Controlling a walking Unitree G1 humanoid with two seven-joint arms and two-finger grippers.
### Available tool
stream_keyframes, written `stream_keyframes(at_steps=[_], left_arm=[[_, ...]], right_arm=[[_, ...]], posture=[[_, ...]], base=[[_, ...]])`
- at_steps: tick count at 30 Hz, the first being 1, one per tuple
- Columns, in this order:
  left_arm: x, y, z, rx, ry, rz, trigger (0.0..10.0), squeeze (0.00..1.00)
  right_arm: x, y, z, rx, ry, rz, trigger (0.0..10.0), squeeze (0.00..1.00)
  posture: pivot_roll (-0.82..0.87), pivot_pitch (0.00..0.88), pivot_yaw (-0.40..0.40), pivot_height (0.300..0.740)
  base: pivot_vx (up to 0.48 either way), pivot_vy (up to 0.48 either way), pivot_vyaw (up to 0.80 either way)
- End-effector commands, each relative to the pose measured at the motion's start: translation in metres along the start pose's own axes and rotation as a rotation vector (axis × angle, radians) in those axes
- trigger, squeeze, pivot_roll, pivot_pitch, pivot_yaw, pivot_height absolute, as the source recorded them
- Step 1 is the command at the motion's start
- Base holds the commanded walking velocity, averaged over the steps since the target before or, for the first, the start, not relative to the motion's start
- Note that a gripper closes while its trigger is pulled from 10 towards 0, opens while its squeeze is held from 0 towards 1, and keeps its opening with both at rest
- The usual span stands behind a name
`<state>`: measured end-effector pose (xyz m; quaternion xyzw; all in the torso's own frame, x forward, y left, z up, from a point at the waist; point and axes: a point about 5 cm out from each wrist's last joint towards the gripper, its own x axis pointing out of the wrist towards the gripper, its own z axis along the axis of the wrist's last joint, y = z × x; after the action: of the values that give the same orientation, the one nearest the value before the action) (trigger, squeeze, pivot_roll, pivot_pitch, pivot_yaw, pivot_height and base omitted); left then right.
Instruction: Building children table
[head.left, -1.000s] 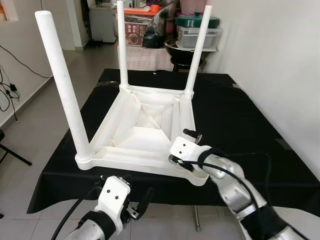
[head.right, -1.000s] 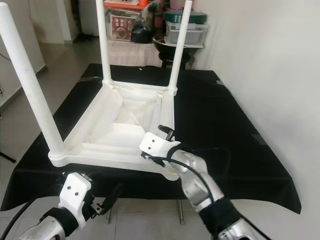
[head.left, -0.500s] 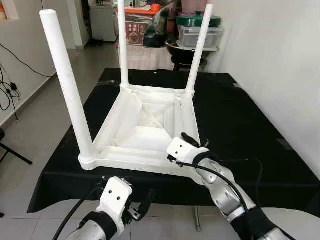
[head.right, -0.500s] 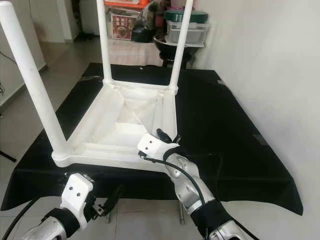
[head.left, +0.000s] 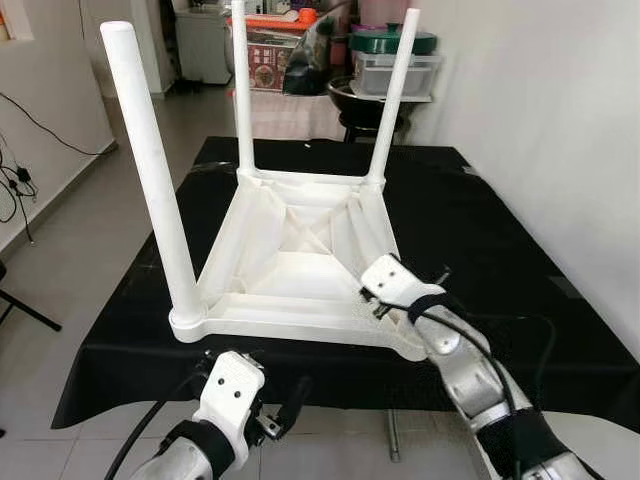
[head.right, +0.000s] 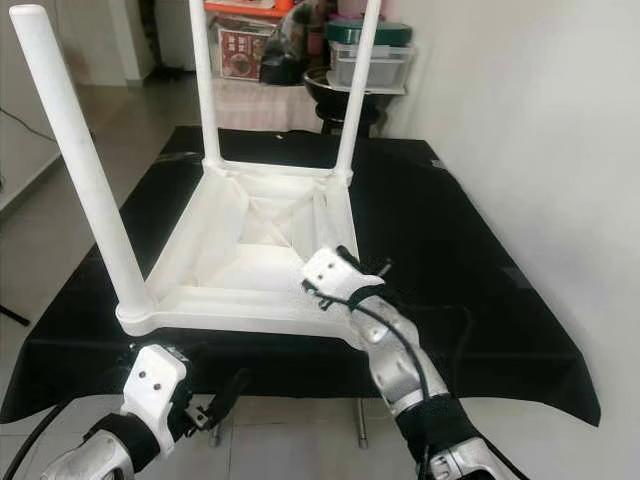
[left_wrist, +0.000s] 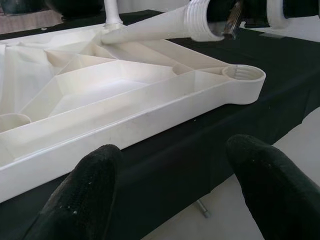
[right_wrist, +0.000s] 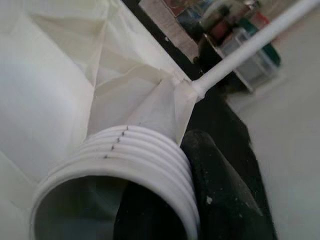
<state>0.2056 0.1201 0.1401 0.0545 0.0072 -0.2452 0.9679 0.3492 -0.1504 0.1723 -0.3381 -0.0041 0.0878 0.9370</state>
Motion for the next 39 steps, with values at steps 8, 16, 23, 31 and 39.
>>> stream_keyframes(at_steps=[8,16,23,31,39], left_arm=[[0.007,0.013,0.006,-0.034,-0.027,0.038,10.0,0.0],[0.014,0.025,0.022,-0.139,-0.109,0.079,10.0,0.0],[0.019,0.034,0.034,-0.238,-0.172,0.096,10.0,0.0],[0.029,0.039,0.056,-0.514,-0.299,0.049,10.0,0.0],[0.037,0.036,0.088,-0.899,-0.508,-0.156,10.0,0.0]], right_arm=[[-0.003,-0.079,0.003,0.72,-0.128,-0.144,0.0,0.0],[-0.02,-0.123,0.015,0.948,-0.381,-0.09,0.0,0.0],[-0.052,-0.154,0.024,0.893,-0.546,0.059,10.0,0.0],[-0.085,-0.175,0.017,0.774,-0.571,0.18,10.0,0.0],[-0.12,-0.176,0.011,0.653,-0.57,0.424,10.0,0.0]], posture=[[-0.05,0.032,-0.06,0.74],[-0.05,0.017,-0.054,0.74],[-0.04,0.013,-0.052,0.74],[-0.05,0.006,-0.048,0.74],[-0.06,0.0,-0.048,0.74]], base=[[0.0,0.0,0.0],[0.0,0.0,0.0],[0.0,0.0,0.0],[0.0,0.0,0.0],[0.0,0.0,0.0]])
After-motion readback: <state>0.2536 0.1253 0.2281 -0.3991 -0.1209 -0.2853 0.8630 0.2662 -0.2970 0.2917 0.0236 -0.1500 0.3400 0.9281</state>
